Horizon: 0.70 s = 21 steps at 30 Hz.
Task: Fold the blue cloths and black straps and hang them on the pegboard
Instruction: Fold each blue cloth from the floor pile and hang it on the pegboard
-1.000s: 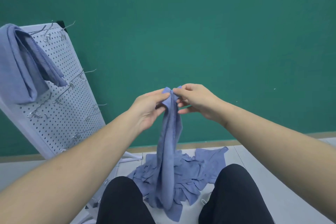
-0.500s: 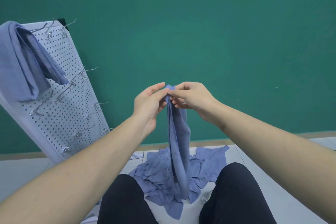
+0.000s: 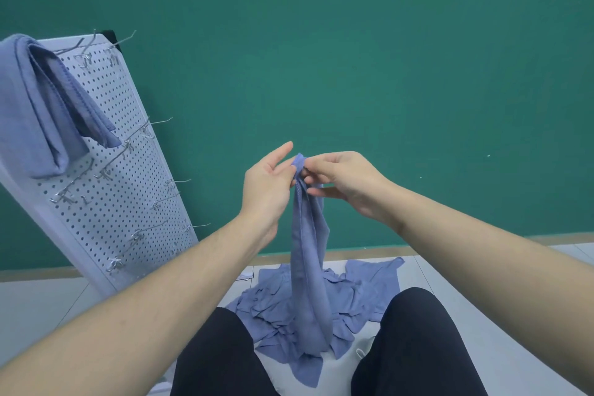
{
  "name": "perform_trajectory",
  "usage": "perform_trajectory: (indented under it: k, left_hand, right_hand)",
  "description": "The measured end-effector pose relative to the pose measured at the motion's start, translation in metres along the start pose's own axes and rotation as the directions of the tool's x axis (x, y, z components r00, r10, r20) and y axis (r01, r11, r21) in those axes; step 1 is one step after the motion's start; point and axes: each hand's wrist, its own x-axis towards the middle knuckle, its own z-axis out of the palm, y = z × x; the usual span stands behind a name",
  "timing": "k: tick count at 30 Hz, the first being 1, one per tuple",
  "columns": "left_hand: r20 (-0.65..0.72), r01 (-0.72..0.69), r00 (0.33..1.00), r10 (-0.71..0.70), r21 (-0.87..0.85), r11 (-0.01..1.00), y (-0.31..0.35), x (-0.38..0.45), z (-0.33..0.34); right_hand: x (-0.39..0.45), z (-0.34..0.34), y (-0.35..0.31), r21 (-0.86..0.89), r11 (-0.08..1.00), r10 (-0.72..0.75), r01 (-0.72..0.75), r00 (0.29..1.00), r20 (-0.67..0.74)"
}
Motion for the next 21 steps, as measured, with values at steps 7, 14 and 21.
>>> perform_trajectory:
  k: [7, 14, 21]
  left_hand:
    - [0.05, 0.013, 0.999, -0.011, -0.041, 0.999, 0.008, 0.002, -0.003]
    - [0.184, -0.041, 0.983, 0.025, 0.086, 0.995, 0.012, -0.004, -0.009]
    - [0.186, -0.1, 0.98, 0.071, 0.152, 0.983, 0.011, 0.002, -0.015]
  right_hand:
    - [-0.001, -0.002, 0.002, -0.155, 0.978, -0.16, 0.14, 0.98, -0.122]
    - [0.006, -0.007, 0.009, -0.393, 0.895, -0.31, 0.209, 0.927, -0.212]
    - [0.001, -0.016, 0.019, -0.45, 0.84, -0.395, 0.304, 0.91, -0.123]
